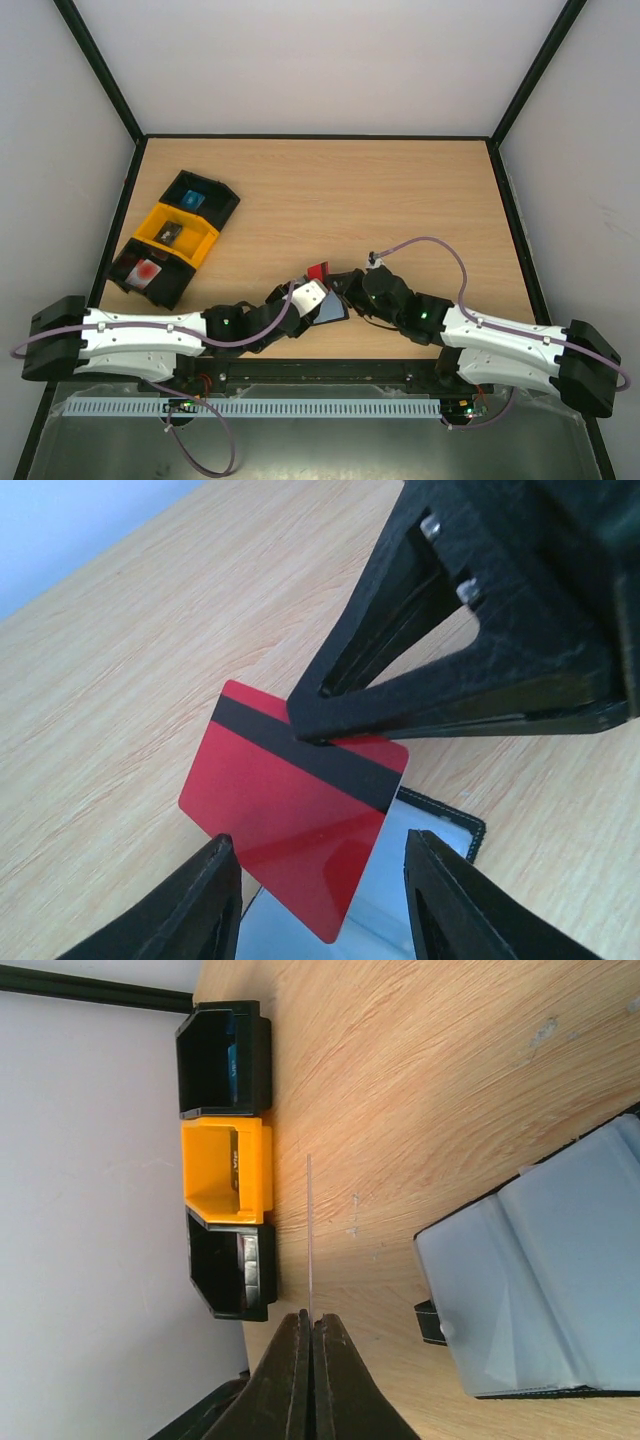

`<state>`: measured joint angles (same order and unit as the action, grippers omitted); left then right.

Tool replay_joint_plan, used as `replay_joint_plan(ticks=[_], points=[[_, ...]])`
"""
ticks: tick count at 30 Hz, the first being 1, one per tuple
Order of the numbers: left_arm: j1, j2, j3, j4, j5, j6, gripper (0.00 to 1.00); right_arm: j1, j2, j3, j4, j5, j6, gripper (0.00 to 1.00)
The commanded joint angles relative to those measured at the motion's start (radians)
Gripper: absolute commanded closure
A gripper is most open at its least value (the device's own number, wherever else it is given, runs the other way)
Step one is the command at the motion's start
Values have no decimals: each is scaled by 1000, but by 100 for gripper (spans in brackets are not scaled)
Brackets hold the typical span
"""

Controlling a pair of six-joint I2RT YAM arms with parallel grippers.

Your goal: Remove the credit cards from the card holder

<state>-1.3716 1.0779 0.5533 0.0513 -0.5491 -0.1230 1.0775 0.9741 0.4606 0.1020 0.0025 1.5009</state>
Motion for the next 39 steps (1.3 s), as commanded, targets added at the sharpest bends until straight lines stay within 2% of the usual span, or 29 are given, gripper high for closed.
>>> replay_joint_plan(ticks=[1,10,27,34,37,38,39], points=[[-24,48,39,-12,-127,56,53,1,-28,-10,10,11,18,98],[-37,129,72,-16,-183,90,54,1,-29,-12,21,-6,24,98],[-57,170,80,-30,-245,107,97,1,-31,-26,49,-21,29,98],[-57,154,63,-41,-237,65,97,1,-62,-49,40,22,32,98],[-55,126,49,-48,-222,32,97,1,-85,-66,31,49,29,89],[-51,116,47,-53,-213,15,97,1,-92,-72,31,57,24,81],[-44,101,44,-61,-203,0,97,1,-100,-77,31,63,18,68]])
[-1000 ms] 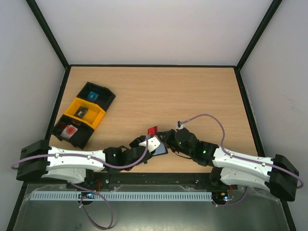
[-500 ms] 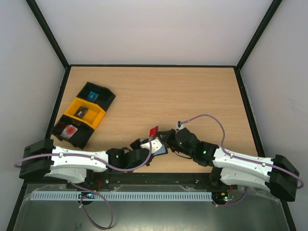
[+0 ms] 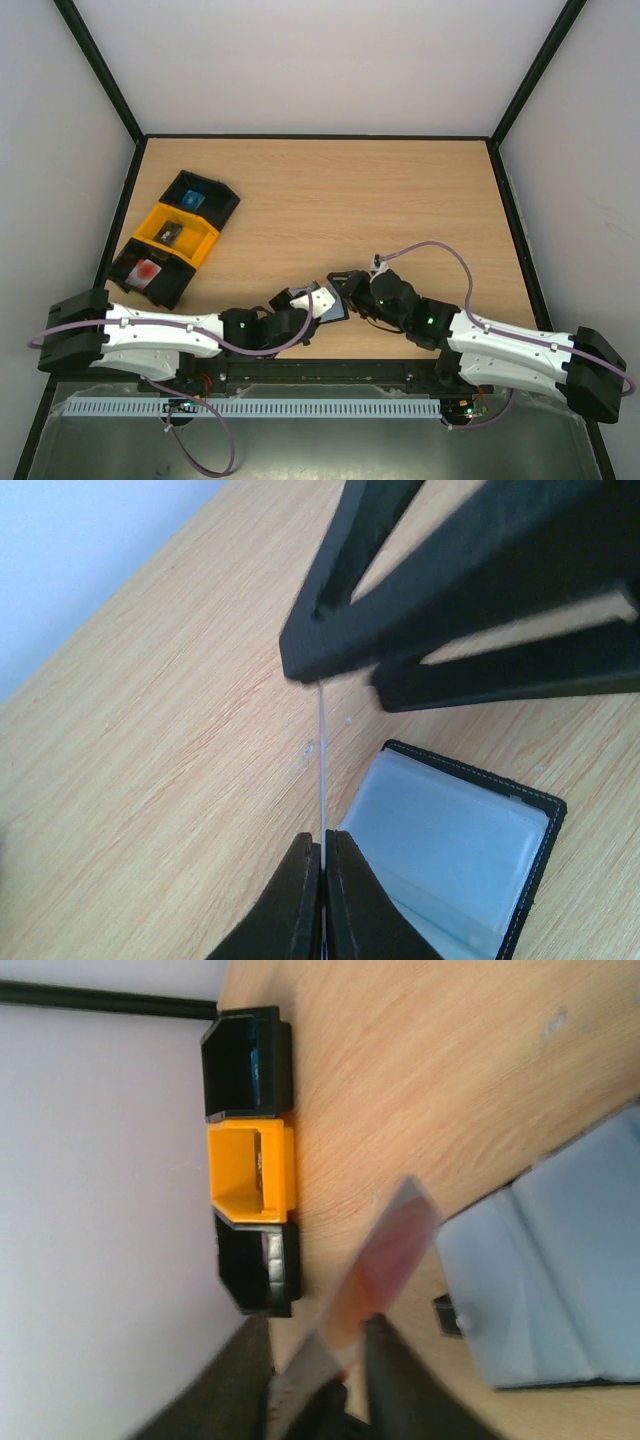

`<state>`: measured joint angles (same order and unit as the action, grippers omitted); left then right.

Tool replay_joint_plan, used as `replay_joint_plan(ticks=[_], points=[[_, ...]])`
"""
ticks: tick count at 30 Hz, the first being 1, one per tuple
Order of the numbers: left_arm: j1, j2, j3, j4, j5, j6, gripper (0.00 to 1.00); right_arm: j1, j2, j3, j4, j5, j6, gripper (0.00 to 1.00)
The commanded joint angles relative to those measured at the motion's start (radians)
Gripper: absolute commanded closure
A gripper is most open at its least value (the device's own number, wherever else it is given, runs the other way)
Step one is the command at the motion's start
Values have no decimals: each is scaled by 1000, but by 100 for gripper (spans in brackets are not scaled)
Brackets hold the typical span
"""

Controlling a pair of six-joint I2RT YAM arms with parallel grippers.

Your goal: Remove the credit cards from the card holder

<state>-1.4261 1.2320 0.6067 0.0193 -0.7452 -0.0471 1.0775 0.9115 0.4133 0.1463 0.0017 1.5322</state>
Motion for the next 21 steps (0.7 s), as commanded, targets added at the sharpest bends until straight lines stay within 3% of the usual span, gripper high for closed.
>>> replay_joint_plan(ticks=[1,4,10,21], points=[[19,-64,-11,-36,6,-94,97,1,-43,-36,-15,67,-17,57],[51,-100,-22,-53,46,-145,97,2,-60,-54,-14,77,-24,32],[166,-235,-63,-33,188,-215,97,1,-83,-82,7,86,-76,3],[482,-535,-56,-128,432,-410,97,1,-68,-83,6,81,-159,2]])
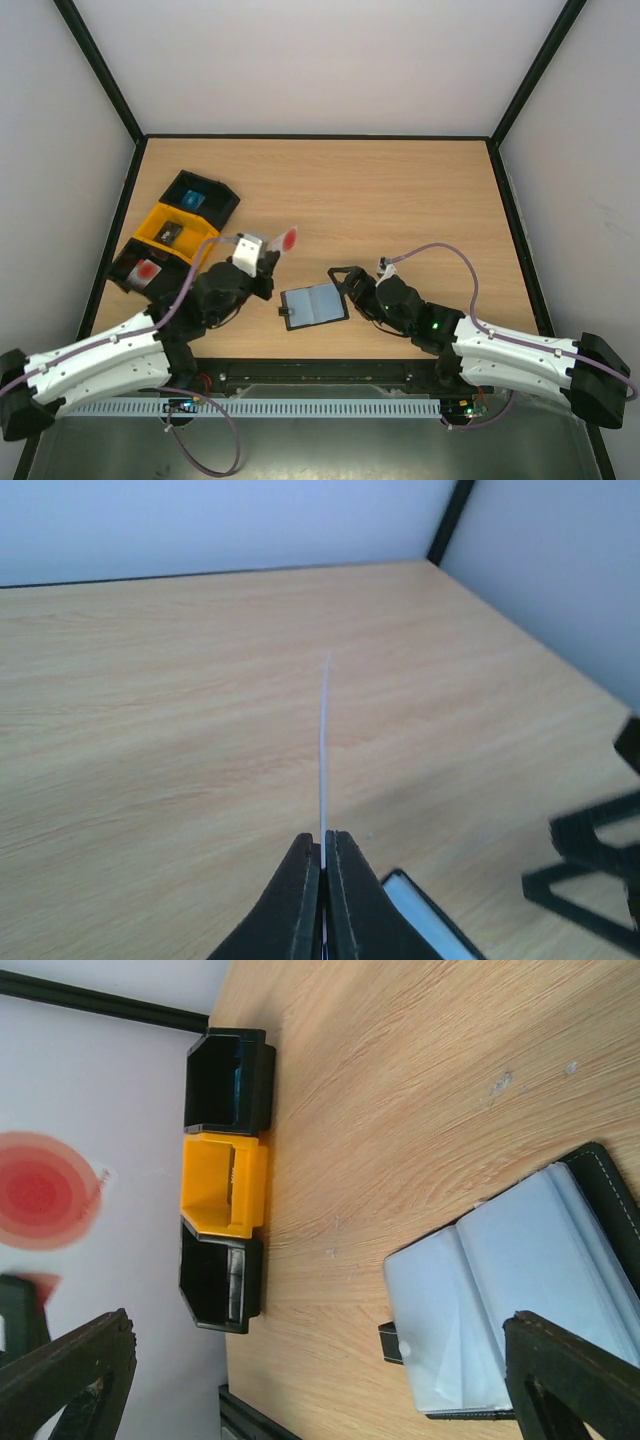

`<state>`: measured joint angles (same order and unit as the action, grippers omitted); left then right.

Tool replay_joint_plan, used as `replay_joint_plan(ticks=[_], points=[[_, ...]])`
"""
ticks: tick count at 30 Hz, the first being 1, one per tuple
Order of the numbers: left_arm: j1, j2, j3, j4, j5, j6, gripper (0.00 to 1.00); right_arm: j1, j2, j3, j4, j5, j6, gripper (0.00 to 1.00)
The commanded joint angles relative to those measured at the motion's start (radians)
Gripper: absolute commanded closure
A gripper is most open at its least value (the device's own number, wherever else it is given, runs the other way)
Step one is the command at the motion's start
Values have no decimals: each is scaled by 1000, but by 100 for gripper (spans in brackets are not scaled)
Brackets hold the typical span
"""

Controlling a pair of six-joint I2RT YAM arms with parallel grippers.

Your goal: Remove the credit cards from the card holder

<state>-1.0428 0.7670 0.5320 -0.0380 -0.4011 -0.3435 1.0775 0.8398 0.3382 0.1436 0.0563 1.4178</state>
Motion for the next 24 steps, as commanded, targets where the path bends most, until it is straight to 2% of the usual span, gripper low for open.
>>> replay_joint_plan(ticks=[1,10,15,24], points=[[131,-86,31,-89,89,-149,97,0,6,-6,9,23,-52,2],[423,-177,144,-419,188,-388,97,1,-4,3,-14,24,-106,2],[538,-185,219,-553,244,-407,97,1,-22,-4,-20,44,-125,2],[693,-160,316,-696,231,-411,97,0,-30,-5,-24,56,-150,2]])
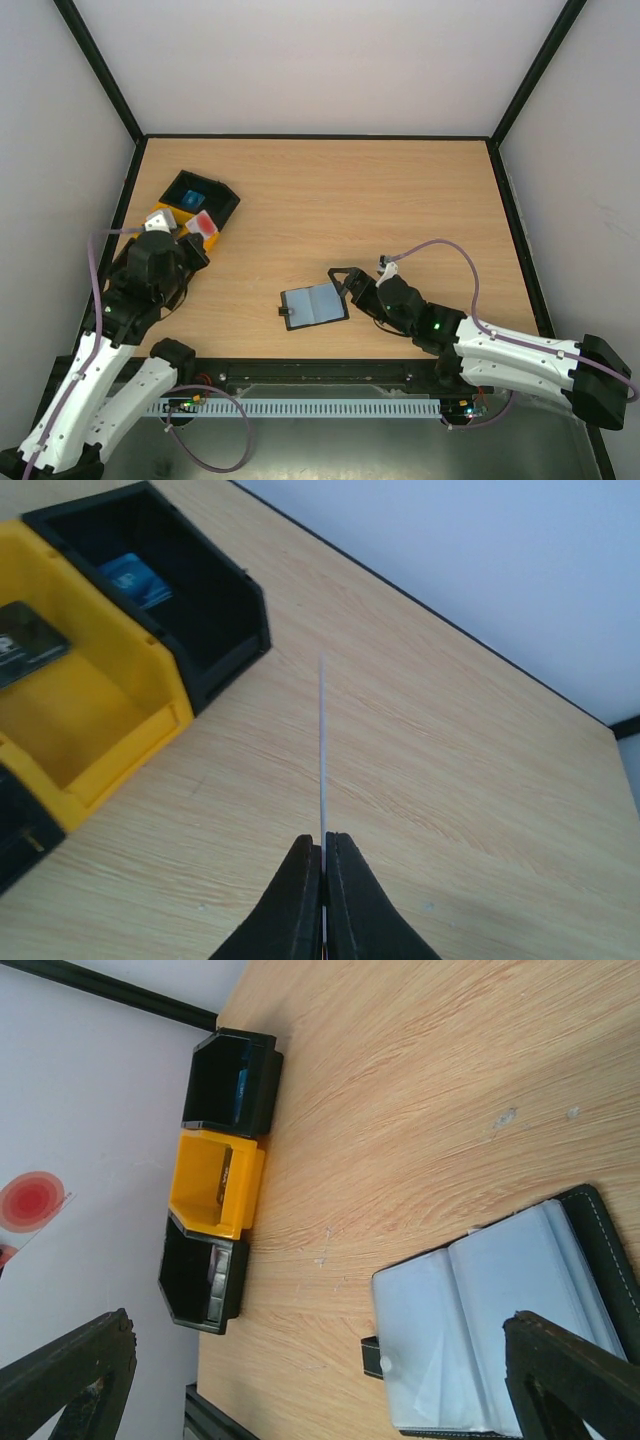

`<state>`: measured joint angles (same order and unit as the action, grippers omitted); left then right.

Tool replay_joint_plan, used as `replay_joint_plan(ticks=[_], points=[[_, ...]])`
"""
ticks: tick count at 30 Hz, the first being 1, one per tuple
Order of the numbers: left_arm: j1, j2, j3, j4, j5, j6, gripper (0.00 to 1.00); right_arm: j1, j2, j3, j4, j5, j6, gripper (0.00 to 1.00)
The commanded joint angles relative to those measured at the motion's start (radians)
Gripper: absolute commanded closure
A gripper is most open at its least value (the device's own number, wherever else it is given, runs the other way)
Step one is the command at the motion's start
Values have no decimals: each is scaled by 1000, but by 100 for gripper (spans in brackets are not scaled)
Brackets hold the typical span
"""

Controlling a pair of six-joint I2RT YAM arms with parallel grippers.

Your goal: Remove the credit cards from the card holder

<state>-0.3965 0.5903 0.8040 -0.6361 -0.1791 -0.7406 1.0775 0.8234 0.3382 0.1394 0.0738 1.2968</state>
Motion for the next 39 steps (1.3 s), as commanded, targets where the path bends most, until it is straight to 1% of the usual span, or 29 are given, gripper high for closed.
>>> replay_joint_plan(ticks=[1,7,12,15,20,24,26,28,30,34,39], points=[[60,22,48,-106,4,-17,97,1,-13,-5,-22,40,-32,2],[146,37,53,-127,5,-31,97,0,-15,0,-35,43,-51,2],[221,42,46,-158,-25,-82,97,0,-19,7,-50,53,-69,2],[288,63,30,-156,24,-66,97,-1,-22,10,-57,52,-79,2],[461,80,-14,-113,167,-18,97,1,-28,24,-95,46,-96,2],[665,94,-73,-75,367,32,97,0,-36,35,-123,44,-108,2],[766,95,-115,-58,437,43,97,0,-41,38,-129,42,-109,2],[851,102,-133,-48,475,53,97,0,-44,36,-134,38,-108,2],[867,124,-128,-51,439,32,97,-1,-47,35,-140,38,-105,2],[874,179,-118,-83,302,-50,97,0,-44,34,-142,32,-94,2],[874,199,-128,-49,228,-101,97,0,-26,57,-164,23,-96,2]])
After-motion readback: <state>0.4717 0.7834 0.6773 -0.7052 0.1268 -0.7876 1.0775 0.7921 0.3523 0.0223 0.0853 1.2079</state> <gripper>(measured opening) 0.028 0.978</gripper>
